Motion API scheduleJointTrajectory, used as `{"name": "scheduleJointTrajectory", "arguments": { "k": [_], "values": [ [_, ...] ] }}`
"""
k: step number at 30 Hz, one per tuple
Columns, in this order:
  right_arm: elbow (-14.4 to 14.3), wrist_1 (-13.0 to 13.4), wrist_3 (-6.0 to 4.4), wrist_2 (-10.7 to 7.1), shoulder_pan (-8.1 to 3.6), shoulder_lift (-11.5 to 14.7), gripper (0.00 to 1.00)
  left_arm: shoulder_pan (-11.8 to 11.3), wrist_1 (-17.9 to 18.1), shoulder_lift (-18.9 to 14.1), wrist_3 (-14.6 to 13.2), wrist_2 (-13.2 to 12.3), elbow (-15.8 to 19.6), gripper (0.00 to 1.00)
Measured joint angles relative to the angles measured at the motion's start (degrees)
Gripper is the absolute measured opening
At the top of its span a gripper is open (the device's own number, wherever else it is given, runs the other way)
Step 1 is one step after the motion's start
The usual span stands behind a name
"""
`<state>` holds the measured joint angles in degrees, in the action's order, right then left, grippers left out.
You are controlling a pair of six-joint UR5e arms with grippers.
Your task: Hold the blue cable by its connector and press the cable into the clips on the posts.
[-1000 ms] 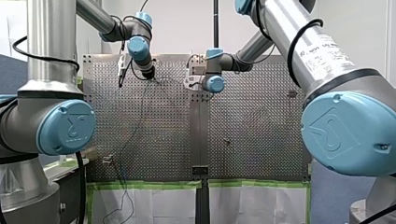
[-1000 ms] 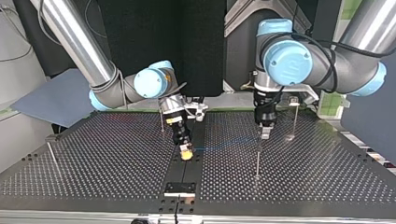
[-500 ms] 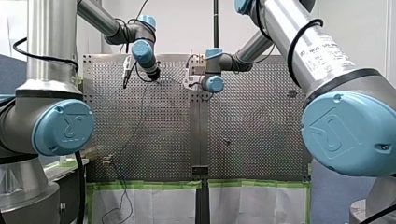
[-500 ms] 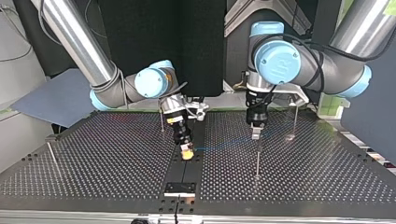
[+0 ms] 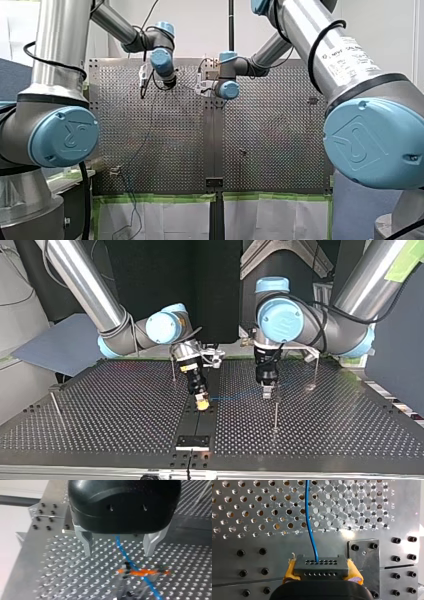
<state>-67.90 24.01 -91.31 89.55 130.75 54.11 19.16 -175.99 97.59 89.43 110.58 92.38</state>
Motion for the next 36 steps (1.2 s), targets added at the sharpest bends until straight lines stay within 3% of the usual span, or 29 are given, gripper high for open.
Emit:
{"name": "scheduleJointTrajectory", "arguments": {
  "k": [16, 36],
  "values": [
    [0.0, 0.0, -0.12, 0.05, 0.09, 0.0, 0.0, 0.5, 2.4, 4.9, 1.5, 2.9, -3.9, 1.0],
    [0.0, 0.0, -0.21, 0.03, -0.42, -0.1, 0.0, 0.6, 6.8, 6.6, 1.4, 4.8, -4.8, 1.0]
  ]
}}
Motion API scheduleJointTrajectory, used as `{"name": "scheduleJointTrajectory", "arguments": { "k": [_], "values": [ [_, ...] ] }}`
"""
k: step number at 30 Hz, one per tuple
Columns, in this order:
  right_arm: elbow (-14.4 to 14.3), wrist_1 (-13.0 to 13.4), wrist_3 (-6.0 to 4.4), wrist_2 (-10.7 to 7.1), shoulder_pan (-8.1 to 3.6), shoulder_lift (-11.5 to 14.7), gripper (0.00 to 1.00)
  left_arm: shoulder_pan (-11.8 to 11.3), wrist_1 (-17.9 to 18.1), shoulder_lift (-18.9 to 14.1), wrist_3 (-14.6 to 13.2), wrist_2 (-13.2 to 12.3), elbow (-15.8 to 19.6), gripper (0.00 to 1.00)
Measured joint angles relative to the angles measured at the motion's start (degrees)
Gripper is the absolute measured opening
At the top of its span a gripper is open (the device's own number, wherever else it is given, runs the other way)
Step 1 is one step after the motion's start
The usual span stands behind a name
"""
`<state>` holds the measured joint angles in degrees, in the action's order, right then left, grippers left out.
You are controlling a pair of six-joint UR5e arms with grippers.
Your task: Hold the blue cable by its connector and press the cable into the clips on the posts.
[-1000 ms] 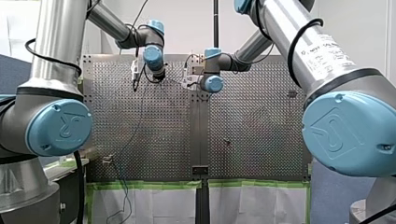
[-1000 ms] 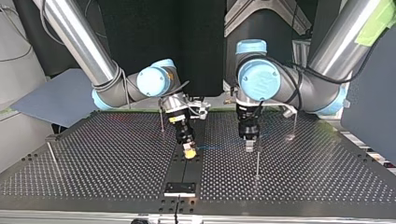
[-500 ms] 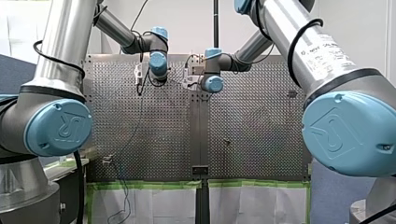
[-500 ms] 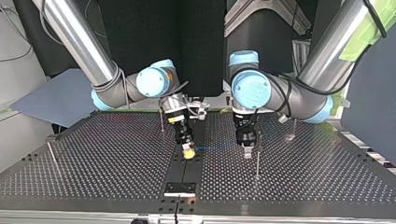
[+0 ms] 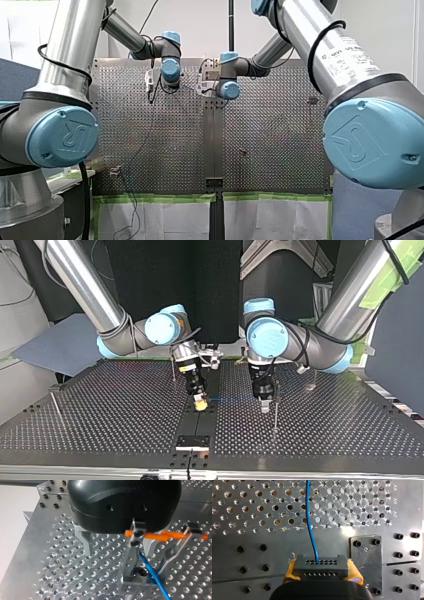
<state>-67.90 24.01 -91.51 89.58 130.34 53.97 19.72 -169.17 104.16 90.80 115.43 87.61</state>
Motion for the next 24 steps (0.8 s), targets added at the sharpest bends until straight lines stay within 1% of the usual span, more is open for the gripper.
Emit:
{"name": "scheduleJointTrajectory", "arguments": {
  "k": [1, 2, 3, 4, 5, 6, 8, 9, 10, 11, 12, 13, 14, 15, 16, 17, 18, 19, 20, 21, 22, 24],
  "values": [
    [0.0, 0.0, 0.0, 0.01, 0.0, 0.0, 0.0, 0.0, 0.1, 0.0, -0.1, 0.2, 0.0, 1.0],
    [0.0, 0.0, 0.0, 0.03, 0.0, 0.0, 0.0, 0.0, 0.2, 0.0, -0.1, 0.4, 0.0, 0.96],
    [0.0, 0.0, 0.0, 0.04, 0.0, 0.0, 0.0, 0.0, 0.2, 0.0, -0.3, 0.8, 0.0, 0.96],
    [0.0, 0.0, 0.0, 0.05, 0.0, -0.1, 0.0, 0.0, 0.3, 0.0, -0.4, 1.1, 0.0, 0.87],
    [0.0, 0.0, 0.0, 0.06, 0.0, -0.1, 0.0, 0.1, 0.3, 0.0, -0.6, 1.4, 0.0, 0.81],
    [0.0, 0.0, 0.0, 0.07, -0.01, -0.1, 0.0, 0.1, 0.3, 0.0, -0.9, 1.7, 0.0, 0.81],
    [0.0, 0.0, 0.0, 0.07, -0.02, -0.1, 0.0, 0.2, 0.3, 0.0, -1.2, 2.2, 0.0, 0.67],
    [0.0, 0.0, 0.0, 0.08, -0.03, -0.1, 0.0, 0.3, 0.2, 0.0, -1.3, 2.6, 0.0, 0.67],
    [0.0, 0.0, 0.0, 0.08, -0.03, -0.2, 0.0, 0.4, 0.2, 0.0, -1.3, 2.9, 0.0, 0.62],
    [0.0, 0.0, 0.0, 0.08, -0.03, -0.2, 0.0, 0.4, 0.2, 0.0, -1.4, 3.1, 0.0, 0.45],
    [0.0, 0.0, 0.0, 0.08, -0.03, -0.2, 0.0, 0.5, 0.2, 0.0, -1.4, 3.4, 0.0, 0.45],
    [0.0, 0.0, 0.0, 0.08, -0.03, -0.2, 0.0, 0.5, 0.2, 0.0, -1.4, 3.6, 0.0, 0.39],
    [0.0, 0.0, 0.0, 0.08, -0.03, -0.2, 0.0, 0.6, 0.2, 0.0, -1.4, 3.7, 0.0, 0.29],
    [0.0, 0.0, 0.0, 0.08, -0.03, -0.2, 0.0, 0.6, 0.2, 0.0, -1.4, 3.7, 0.0, 0.29],
    [0.0, 0.0, 0.0, 0.08, -0.03, -0.2, 0.0, 0.7, 0.2, 0.0, -1.4, 3.8, 0.0, 0.21],
    [0.0, 0.0, 0.0, 0.08, -0.02, -0.2, 0.0, 0.8, 0.2, 0.0, -1.4, 3.8, 0.0, 0.16],
    [0.0, 0.0, 0.0, 0.07, 0.0, -0.3, 0.0, 0.8, 0.2, 0.0, -1.4, 3.8, 0.0, 0.16],
    [0.0, 0.0, 0.0, 0.06, 0.01, -0.3, 0.0, 0.9, 0.2, 0.0, -1.4, 3.9, 0.0, 0.11],
    [0.0, 0.0, 0.0, 0.05, 0.02, -0.3, 0.0, 0.9, 0.2, 0.0, -1.5, 3.9, 0.0, 0.04],
    [0.0, 0.0, 0.0, 0.06, 0.03, -0.3, 0.0, 1.0, 0.1, 0.0, -1.5, 3.9, 0.0, 0.04],
    [0.0, 0.0, 0.0, 0.06, 0.03, -0.3, 0.0, 1.0, 0.1, 0.0, -1.6, 3.9, 0.0, 0.0],
    [0.0, 0.0, 0.0, 0.07, 0.05, -0.4, 0.0, 1.2, 0.1, 0.0, -1.6, 3.9, 0.0, 0.0]
  ]
}}
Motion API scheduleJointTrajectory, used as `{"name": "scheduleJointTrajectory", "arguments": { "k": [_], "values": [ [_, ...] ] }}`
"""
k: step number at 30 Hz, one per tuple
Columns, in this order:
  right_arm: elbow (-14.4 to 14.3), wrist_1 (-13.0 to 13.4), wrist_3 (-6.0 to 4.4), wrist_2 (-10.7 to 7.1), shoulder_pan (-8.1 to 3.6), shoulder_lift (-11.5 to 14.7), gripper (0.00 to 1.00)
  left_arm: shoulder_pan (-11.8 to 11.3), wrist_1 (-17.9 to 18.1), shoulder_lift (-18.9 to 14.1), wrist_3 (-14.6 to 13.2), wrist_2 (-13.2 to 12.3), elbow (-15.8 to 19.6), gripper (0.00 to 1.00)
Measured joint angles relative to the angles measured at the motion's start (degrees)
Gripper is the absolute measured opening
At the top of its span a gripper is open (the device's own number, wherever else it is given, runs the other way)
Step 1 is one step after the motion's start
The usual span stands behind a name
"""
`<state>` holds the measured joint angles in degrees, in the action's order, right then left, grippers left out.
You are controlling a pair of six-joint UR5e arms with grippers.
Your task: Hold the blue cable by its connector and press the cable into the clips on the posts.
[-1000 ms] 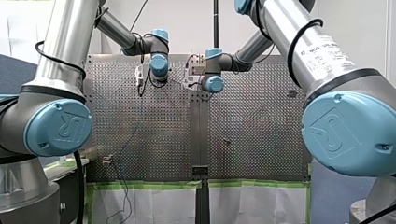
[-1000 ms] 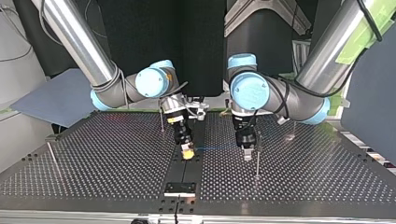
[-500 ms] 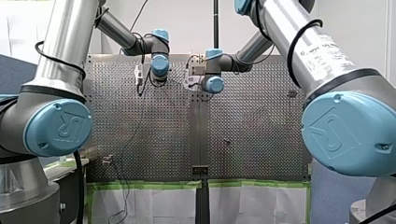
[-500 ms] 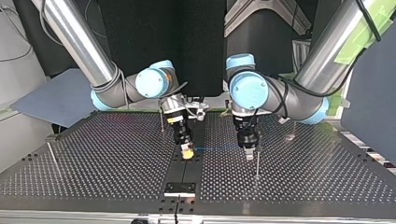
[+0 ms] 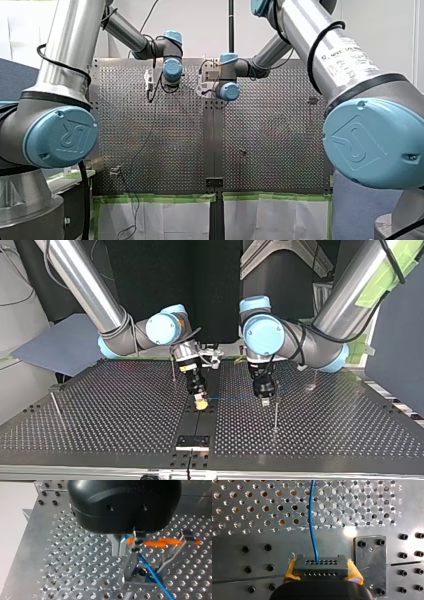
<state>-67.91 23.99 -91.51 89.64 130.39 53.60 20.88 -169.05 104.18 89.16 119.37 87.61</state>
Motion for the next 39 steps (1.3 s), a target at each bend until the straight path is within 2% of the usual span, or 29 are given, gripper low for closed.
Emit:
{"name": "scheduleJointTrajectory", "arguments": {
  "k": [11, 17, 26, 31, 39],
  "values": [
    [0.0, -0.1, -0.03, 0.13, 0.08, -0.2, 0.0, 0.5, 0.0, 0.0, 0.4, 0.0, 0.0, 0.0],
    [-0.5, -1.0, -0.94, 0.87, -0.1, -0.2, 0.0, 1.1, 0.0, 0.5, 1.3, 0.0, 0.1, 0.0],
    [-3.4, -1.1, -1.07, 2.76, -0.74, -0.4, 0.0, 2.9, 0.2, 4.1, 1.6, 0.0, 0.4, 0.0],
    [-5.8, -1.0, -0.99, 3.55, -1.45, -0.7, 0.0, 3.8, 1.8, 6.6, 2.2, 0.0, 1.9, 0.0],
    [-8.3, -2.2, -0.73, 3.61, -1.78, -4.0, 0.0, 4.3, 5.6, 8.3, 2.4, 0.0, 5.7, 0.0]
  ]
}}
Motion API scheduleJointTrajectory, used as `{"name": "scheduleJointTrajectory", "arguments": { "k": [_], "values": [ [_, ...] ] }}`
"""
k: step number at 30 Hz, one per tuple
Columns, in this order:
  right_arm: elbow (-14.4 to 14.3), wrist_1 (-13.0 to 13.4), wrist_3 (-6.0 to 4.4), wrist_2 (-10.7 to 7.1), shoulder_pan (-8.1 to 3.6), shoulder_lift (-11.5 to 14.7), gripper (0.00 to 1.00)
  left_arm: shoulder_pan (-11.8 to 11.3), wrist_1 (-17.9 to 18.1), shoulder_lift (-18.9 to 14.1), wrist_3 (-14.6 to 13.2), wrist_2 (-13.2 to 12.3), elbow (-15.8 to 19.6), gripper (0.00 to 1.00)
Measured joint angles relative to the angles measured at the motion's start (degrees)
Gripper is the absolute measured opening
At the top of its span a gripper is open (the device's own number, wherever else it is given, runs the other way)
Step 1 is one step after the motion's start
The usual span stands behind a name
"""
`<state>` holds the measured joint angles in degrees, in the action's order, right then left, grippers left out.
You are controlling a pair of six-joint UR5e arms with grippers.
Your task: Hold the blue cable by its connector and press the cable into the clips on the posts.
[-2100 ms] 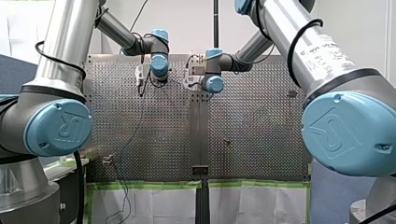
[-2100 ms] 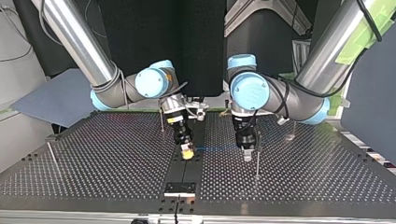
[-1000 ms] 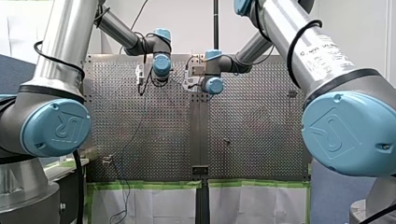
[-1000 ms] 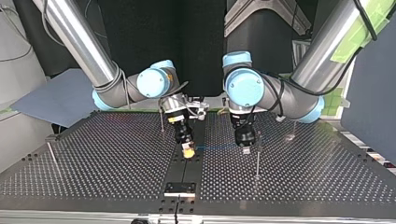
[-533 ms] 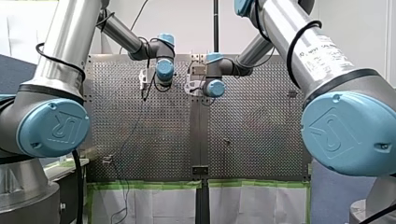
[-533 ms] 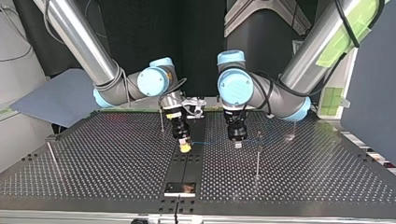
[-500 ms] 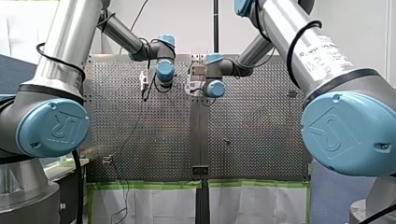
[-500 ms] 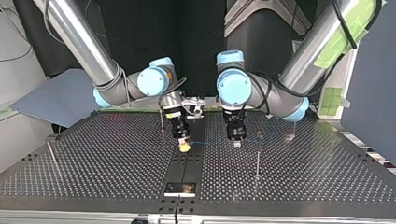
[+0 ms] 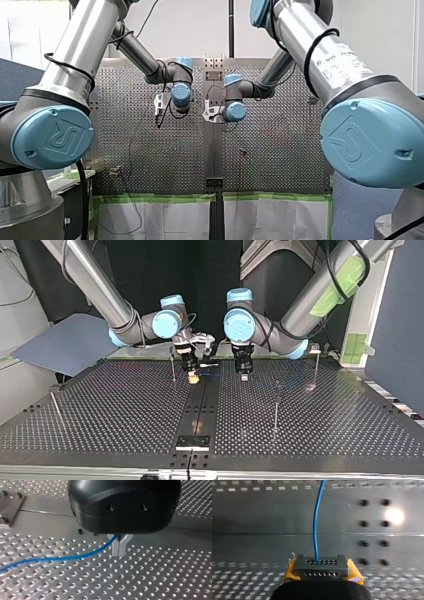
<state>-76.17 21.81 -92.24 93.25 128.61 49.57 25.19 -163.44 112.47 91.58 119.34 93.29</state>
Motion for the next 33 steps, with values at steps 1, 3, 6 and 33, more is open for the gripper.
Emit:
{"name": "scheduleJointTrajectory", "arguments": {
  "k": [1, 3, 6, 33],
  "values": [
    [-0.1, -0.3, 0.07, 0.04, -0.02, -0.4, 0.0, 0.0, 0.4, 0.0, 0.0, 0.0, 0.4, 0.0],
    [-0.7, -1.2, 0.18, 0.3, -0.08, -1.2, 0.0, 0.1, 1.3, 0.3, -0.2, -0.1, 1.2, 0.0],
    [-2.0, -1.9, 0.35, 0.76, -0.35, -1.8, 0.0, 0.3, 2.6, 1.3, -0.9, 0.0, 1.8, 0.0],
    [-10.1, 0.7, 1.41, 1.84, -2.06, -2.1, 0.0, 5.7, 12.6, 7.2, 0.1, -0.1, 6.3, 0.0]
  ]
}}
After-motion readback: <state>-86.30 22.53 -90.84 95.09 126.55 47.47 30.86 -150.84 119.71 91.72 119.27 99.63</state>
